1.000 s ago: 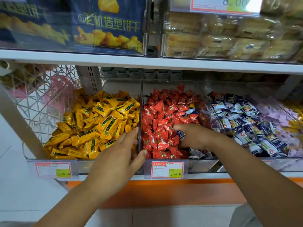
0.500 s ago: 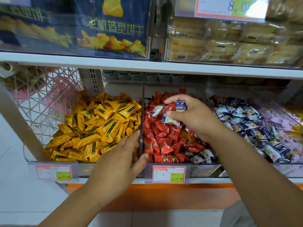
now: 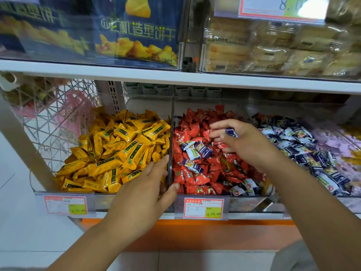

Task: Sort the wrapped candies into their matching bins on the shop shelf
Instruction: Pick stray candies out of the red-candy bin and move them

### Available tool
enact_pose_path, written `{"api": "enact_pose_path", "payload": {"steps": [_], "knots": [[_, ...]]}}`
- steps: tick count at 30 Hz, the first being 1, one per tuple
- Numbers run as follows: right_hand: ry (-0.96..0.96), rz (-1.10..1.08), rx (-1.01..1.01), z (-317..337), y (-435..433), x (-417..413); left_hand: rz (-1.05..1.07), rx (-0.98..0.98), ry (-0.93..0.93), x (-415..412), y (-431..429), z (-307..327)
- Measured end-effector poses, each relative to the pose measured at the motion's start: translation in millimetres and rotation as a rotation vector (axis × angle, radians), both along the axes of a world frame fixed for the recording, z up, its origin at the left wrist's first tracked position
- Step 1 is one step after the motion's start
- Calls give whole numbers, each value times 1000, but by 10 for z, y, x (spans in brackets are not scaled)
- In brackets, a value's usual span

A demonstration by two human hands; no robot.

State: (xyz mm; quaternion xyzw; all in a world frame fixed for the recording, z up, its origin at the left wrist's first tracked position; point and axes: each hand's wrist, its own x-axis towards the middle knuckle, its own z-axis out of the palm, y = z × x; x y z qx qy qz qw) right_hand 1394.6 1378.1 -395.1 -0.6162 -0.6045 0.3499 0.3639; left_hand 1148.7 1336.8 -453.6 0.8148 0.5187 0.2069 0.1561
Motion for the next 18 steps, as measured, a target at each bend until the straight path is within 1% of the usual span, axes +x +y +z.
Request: {"api": "enact_pose_path", "payload": {"steps": [2,4,6,8,10,12,16,18], "knots": [[-94,-20,95,9,-23,-30,-3,3,1,-2,1,-6],[-200,7,139,-10,-21,-125,-3,9,0,-3,-2,-8],[-357,77,116,-104,6,-244,0,10,2,-1,-8,-3],[-517,140,40,-245,30,-356,-1,9,-2,-1,-9,0],[-620,173,16,-368,50,-429,-2,6,0,1,-10,-2],[-636,175,69,-414,74,-447,2,11,12,0,-7,-4],[-577,144,167,-393,95,-381,-2,6,15,3,-4,0],[-513,117,196,-356,84,-331,-4,-2,9,4,-3,1]]}}
